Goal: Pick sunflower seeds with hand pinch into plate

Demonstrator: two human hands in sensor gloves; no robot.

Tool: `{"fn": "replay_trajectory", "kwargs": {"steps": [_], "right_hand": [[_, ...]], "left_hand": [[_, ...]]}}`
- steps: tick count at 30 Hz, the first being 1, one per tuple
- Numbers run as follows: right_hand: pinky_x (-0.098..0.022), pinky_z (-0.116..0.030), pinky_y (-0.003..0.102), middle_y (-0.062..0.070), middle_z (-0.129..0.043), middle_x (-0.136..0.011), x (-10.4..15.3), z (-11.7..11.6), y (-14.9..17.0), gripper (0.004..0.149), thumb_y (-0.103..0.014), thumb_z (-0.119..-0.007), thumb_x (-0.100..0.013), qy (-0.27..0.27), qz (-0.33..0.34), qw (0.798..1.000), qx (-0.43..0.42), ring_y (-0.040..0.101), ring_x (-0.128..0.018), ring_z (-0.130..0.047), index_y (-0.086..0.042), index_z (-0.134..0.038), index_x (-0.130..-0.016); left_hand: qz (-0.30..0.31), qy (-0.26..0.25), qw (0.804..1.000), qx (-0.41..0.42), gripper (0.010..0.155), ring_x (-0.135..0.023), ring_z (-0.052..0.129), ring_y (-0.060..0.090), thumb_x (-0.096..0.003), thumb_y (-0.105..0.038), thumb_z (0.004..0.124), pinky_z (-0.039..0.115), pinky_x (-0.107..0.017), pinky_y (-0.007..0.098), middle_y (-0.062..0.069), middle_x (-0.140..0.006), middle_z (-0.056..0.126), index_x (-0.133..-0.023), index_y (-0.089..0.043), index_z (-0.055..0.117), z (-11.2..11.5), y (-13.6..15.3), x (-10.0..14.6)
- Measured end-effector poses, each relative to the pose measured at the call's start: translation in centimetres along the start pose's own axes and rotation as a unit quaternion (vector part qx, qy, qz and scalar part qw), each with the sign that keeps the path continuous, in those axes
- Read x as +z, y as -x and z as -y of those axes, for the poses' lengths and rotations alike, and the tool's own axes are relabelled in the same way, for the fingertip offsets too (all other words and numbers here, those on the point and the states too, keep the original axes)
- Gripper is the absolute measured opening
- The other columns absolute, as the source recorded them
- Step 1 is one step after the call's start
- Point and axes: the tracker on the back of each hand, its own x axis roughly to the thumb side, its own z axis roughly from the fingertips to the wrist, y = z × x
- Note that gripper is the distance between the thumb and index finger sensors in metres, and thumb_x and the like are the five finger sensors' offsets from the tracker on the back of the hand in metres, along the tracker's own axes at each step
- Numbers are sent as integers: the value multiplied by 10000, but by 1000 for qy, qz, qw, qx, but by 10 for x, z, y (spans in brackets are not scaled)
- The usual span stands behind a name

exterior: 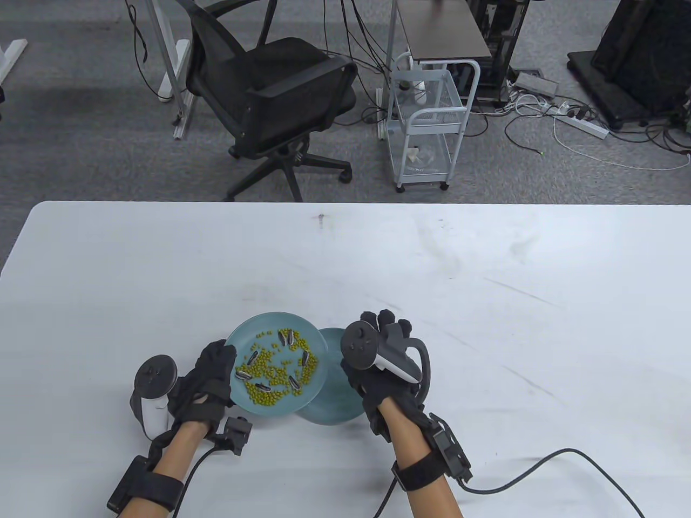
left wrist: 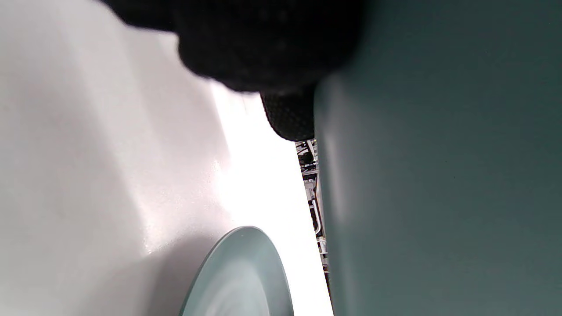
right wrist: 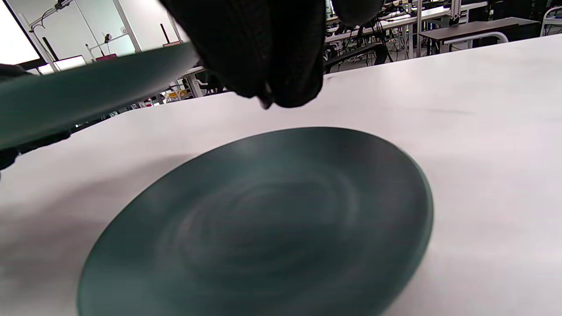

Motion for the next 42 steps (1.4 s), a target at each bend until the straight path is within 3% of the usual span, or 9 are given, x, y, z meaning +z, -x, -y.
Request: {"fn": "replay_trajectory", "kwargs": {"steps": [30, 42], "right_hand": [[-618, -182, 815, 367, -379, -1140, 5, -7, 11, 343, -239, -881, -566, -2, -13, 1000, -21, 683, -984, -228, 14, -892, -797], [-622, -155, 811, 370, -346, -1144, 10, 6, 8, 349, -229, -883, -566, 32, -13, 999, -34, 681, -984, -188, 14, -880, -816]], "left_hand": [[2, 4, 1000, 0, 443, -163, 963, 103, -618, -438, 651, 827, -191, 298, -52, -765, 929, -960, -166, 581, 1, 2, -2], [-1, 15, 1000, 25, 448, -169, 961, 101, -624, -462, 646, 826, -197, 296, -57, -771, 927, -965, -178, 582, 1, 3, -2]]}}
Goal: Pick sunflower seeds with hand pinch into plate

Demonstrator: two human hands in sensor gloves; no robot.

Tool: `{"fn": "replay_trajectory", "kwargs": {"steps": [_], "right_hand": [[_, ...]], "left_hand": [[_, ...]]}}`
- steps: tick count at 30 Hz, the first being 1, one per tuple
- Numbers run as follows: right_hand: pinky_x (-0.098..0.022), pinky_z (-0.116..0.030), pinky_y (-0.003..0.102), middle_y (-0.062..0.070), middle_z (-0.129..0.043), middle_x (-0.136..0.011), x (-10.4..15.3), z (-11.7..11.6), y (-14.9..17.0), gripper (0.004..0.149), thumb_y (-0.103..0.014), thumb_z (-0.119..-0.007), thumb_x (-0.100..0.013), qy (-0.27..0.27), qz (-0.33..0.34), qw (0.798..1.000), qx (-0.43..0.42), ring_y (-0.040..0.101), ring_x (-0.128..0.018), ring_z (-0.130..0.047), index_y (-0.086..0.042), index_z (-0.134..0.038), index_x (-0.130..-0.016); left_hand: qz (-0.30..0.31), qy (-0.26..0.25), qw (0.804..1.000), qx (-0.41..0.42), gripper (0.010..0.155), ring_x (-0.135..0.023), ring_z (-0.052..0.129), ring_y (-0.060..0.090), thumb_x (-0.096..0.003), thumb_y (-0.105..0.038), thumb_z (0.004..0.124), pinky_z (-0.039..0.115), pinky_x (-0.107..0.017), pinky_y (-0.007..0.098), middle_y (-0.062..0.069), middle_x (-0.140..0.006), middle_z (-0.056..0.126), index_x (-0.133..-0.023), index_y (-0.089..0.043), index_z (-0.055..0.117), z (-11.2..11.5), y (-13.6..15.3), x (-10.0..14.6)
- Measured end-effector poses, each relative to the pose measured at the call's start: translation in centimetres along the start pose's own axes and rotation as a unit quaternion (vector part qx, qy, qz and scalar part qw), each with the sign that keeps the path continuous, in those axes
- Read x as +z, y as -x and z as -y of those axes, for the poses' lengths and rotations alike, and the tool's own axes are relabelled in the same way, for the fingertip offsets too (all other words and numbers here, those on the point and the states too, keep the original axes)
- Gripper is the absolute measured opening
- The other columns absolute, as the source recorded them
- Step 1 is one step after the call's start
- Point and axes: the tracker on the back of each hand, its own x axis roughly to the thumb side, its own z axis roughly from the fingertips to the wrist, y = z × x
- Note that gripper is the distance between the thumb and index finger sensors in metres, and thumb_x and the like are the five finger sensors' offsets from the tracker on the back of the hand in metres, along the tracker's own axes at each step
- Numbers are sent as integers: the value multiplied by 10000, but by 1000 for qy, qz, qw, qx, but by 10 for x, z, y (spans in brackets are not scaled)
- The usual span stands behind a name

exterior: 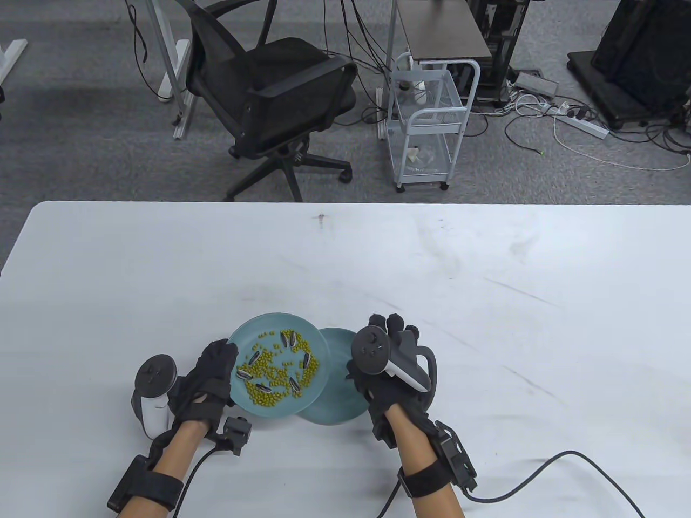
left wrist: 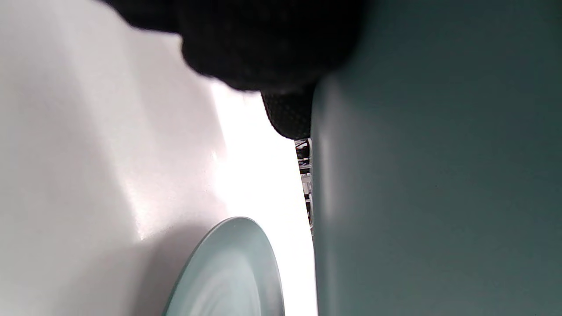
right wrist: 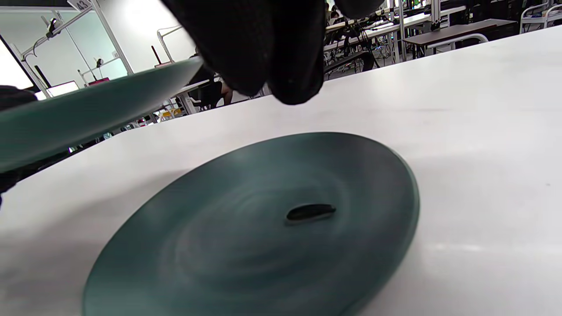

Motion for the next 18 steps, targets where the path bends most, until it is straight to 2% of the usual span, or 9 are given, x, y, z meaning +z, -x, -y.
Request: {"fn": "replay_trajectory", "kwargs": {"steps": [5, 10, 18], "right_hand": [[-623, -149, 812, 371, -347, -1146, 5, 17, -16, 348, -222, -885, -568, 29, 22, 999, -18, 681, -985, -178, 22, -883, -815], [-624, -145, 813, 368, -340, -1151, 5, 29, -56, 351, -225, -884, -572, 35, 69, 997, -9, 682, -989, -175, 22, -881, -820], [-617, -165, 817, 372, -349, -1150, -7, 12, -134, 367, -241, -884, -569, 4, 162, 986, 24, 689, -984, -191, 13, -877, -834]], "left_hand": [[-1, 3, 1000, 11, 447, -172, 960, 101, -626, -461, 643, 826, -199, 296, -56, -774, 924, -965, -177, 580, 0, 0, 0], [-1, 2, 1000, 15, 451, -171, 960, 104, -627, -471, 636, 824, -198, 298, -55, -774, 925, -965, -177, 582, 0, 0, 0], [-5, 11, 999, 37, 465, -185, 958, 107, -638, -503, 602, 821, -211, 299, -53, -787, 915, -972, -181, 572, 1, 1, 0]]}}
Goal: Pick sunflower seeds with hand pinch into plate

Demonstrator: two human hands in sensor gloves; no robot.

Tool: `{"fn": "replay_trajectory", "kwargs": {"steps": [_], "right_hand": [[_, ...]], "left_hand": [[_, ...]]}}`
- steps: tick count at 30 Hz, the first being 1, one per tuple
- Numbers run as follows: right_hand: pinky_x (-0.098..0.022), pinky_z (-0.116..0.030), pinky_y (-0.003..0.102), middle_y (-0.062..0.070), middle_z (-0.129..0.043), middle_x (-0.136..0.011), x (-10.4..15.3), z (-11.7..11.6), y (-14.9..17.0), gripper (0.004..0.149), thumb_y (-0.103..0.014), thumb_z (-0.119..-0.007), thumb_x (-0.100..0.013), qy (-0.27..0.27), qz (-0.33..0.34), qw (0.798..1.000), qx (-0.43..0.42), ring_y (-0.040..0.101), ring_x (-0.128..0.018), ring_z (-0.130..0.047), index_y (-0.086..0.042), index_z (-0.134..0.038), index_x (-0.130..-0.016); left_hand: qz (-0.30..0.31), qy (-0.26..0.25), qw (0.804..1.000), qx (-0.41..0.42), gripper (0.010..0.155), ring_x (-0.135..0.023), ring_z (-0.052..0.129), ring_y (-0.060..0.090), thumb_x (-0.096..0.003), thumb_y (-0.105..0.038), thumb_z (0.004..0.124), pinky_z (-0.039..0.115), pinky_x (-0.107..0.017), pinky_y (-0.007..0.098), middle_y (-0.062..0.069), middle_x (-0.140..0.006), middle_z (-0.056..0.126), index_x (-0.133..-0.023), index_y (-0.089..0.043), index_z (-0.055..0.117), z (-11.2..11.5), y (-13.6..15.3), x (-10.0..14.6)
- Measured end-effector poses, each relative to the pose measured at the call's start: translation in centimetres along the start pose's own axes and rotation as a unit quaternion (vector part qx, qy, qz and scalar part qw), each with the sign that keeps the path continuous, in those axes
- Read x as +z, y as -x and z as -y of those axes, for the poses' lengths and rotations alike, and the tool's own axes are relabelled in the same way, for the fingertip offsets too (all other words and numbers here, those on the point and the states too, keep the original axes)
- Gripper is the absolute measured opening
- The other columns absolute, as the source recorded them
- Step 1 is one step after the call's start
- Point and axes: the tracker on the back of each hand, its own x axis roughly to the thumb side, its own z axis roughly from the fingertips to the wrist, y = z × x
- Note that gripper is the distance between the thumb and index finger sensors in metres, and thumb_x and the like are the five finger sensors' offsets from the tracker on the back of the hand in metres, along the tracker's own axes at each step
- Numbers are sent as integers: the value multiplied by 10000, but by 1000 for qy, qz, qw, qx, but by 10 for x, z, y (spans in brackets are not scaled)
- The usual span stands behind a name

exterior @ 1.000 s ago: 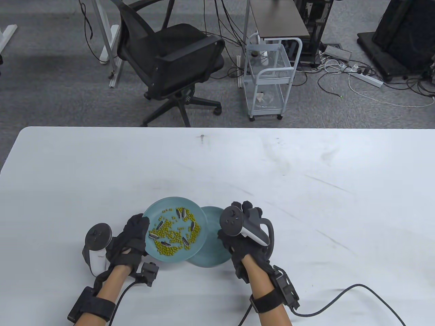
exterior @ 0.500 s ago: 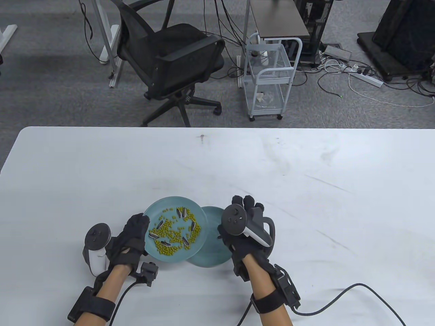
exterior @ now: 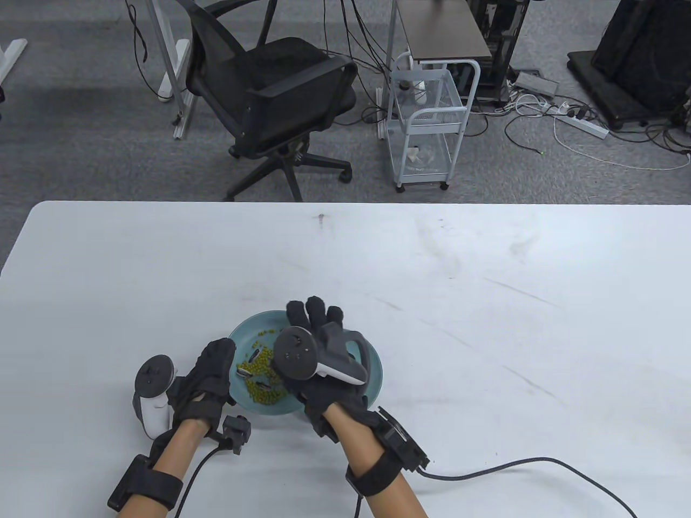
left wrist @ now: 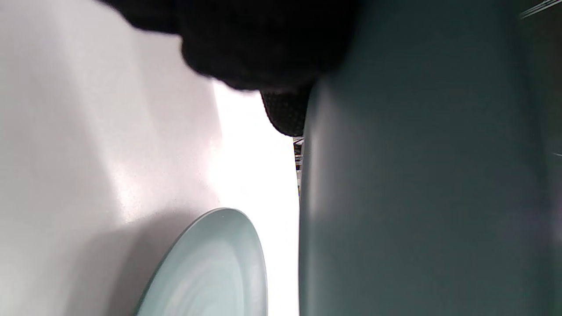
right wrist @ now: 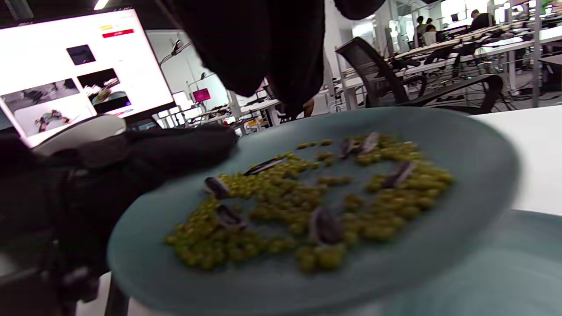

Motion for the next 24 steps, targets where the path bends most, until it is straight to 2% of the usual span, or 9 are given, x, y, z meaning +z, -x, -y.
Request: {"fn": "replay_trajectory", "kwargs": {"steps": [4, 7, 12, 18, 24], "right_hand": [[-618, -164, 818, 369, -352, -1152, -18, -13, -29, 376, -239, -891, -565, -18, 22, 1000, 11, 689, -986, -191, 14, -874, -843], [-618, -165, 818, 368, -349, -1153, -28, -24, -37, 386, -235, -898, -560, -34, 20, 999, 31, 691, -985, -193, 15, -870, -852], [-616, -166, 821, 370, -353, -1153, -33, -39, -36, 420, -240, -916, -547, -53, 19, 997, 56, 694, -985, -196, 27, -860, -866], [-618, -176, 822, 365, -410, -1144, -35, -45, -37, 429, -247, -937, -532, -68, 21, 995, 66, 698, -983, -212, 43, -875, -842], [-626, -220, 821, 352, -485, -1127, -36, -51, -41, 358, -225, -940, -525, -52, 24, 994, 92, 690, -990, -283, 23, -911, -781]], "left_hand": [[3, 3, 1000, 4, 468, -188, 957, 105, -640, -507, 593, 821, -213, 298, -54, -790, 913, -974, -182, 568, 0, 0, 0], [6, -3, 1000, -3, 463, -186, 956, 110, -641, -498, 580, 819, -211, 302, -49, -788, 912, -973, -175, 566, 0, 0, 0], [7, -6, 1000, -9, 462, -184, 955, 112, -640, -495, 578, 818, -209, 305, -46, -785, 913, -972, -174, 567, 1, 2, 0], [8, -7, 1000, -18, 459, -176, 953, 123, -637, -477, 581, 815, -203, 314, -33, -778, 914, -967, -159, 568, 4, 3, 2], [9, -5, 1000, -26, 456, -175, 952, 129, -636, -466, 579, 814, -203, 321, -27, -776, 913, -965, -151, 565, 7, 3, 2]]}}
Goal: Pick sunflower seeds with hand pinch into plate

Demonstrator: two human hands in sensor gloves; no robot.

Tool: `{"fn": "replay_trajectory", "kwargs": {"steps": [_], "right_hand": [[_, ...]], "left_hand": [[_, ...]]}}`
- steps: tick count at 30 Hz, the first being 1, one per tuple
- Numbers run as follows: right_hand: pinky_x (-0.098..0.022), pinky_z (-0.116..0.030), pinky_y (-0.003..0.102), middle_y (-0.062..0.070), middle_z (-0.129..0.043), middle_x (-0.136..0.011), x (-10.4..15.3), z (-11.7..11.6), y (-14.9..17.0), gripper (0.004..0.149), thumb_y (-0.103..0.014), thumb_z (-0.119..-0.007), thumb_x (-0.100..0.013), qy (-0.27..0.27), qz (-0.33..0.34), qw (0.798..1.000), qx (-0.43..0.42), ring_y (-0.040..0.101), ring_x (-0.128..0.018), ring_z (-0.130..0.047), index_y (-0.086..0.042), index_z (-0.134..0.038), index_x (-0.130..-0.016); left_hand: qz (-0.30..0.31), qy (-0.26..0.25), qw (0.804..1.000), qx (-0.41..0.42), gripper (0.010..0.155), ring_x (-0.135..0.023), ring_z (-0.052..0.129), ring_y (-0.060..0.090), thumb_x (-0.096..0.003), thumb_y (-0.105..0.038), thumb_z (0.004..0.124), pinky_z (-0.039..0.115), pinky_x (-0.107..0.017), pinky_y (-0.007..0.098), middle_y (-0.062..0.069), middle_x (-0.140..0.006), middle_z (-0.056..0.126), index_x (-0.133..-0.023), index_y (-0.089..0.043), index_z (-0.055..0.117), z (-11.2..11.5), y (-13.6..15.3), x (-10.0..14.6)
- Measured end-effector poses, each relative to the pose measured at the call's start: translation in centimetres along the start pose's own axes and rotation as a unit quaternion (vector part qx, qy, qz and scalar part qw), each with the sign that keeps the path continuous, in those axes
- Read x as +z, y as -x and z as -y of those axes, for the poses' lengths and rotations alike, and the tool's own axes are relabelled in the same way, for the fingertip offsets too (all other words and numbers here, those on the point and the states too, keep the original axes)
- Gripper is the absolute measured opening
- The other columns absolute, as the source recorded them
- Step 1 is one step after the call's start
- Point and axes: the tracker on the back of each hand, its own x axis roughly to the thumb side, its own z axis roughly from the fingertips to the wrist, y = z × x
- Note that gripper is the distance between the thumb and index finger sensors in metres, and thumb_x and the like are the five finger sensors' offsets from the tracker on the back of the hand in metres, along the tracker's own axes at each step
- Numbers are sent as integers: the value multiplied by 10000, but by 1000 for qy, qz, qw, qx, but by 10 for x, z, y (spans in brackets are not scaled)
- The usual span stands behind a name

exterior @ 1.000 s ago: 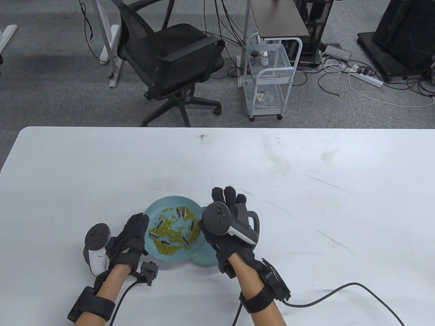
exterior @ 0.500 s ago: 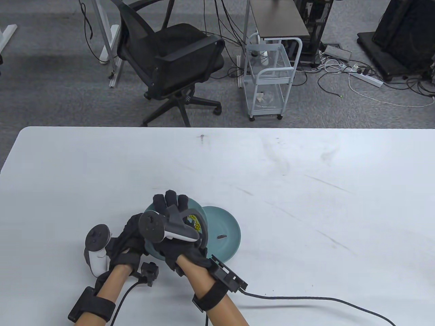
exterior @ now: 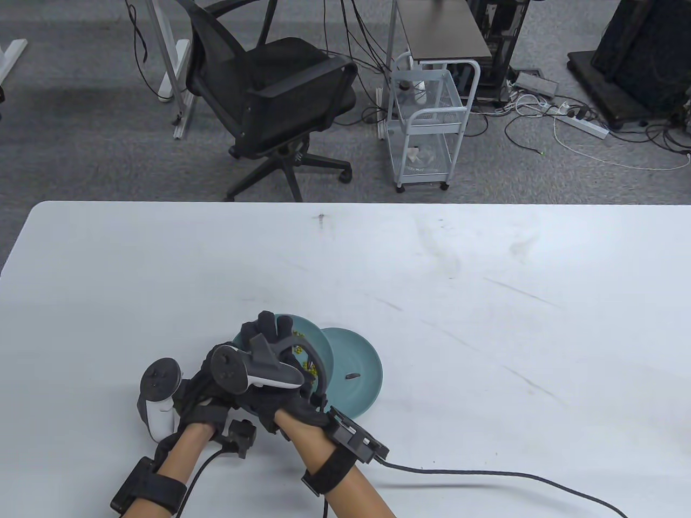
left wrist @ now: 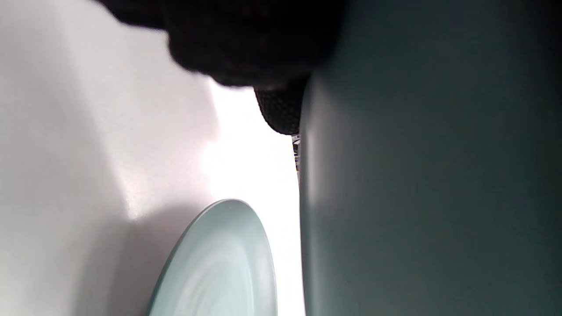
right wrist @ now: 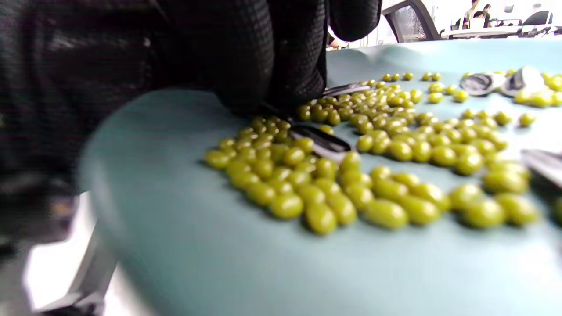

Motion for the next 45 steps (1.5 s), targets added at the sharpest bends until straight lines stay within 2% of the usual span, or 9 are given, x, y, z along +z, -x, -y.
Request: {"fn": "replay_trajectory", "kwargs": {"steps": [6, 14, 23, 31, 45], "right_hand": [[-629, -223, 816, 356, -470, -1127, 0, -2, 4, 337, -194, -898, -552, -4, -3, 1000, -14, 690, -986, -280, 42, -901, -792], [-630, -234, 816, 352, -488, -1122, 0, -2, 4, 339, -222, -912, -545, 13, -4, 1000, -11, 686, -988, -300, 30, -912, -771], [-631, -232, 813, 358, -465, -1125, 1, -1, 5, 339, -220, -905, -549, 5, -3, 1000, -14, 684, -988, -292, 38, -912, -768], [-634, -207, 814, 364, -436, -1132, 11, 16, 16, 339, -210, -905, -553, 14, -21, 998, -60, 685, -993, -250, 46, -909, -774], [-638, -186, 815, 365, -428, -1137, 48, 47, 49, 338, -197, -908, -554, 62, -65, 989, -117, 684, -998, -243, 57, -909, -778]], "left_hand": [[-1, -2, 1000, -7, 457, -171, 952, 131, -634, -466, 586, 814, -200, 322, -23, -773, 916, -963, -150, 571, 1, 1, 0], [1, -2, 1000, -7, 458, -171, 952, 131, -634, -468, 587, 813, -201, 321, -26, -773, 917, -963, -150, 574, 0, 1, -1], [4, -2, 1000, -17, 457, -166, 952, 132, -631, -468, 595, 812, -197, 323, -24, -767, 922, -960, -150, 580, 1, 2, -2], [2, -5, 1000, -16, 457, -166, 952, 134, -630, -467, 599, 812, -196, 324, -22, -766, 923, -959, -150, 582, 0, 2, -2], [-3, -16, 1000, -18, 451, -164, 954, 129, -628, -461, 606, 815, -195, 321, -27, -763, 924, -959, -154, 584, -4, 2, -2]]}}
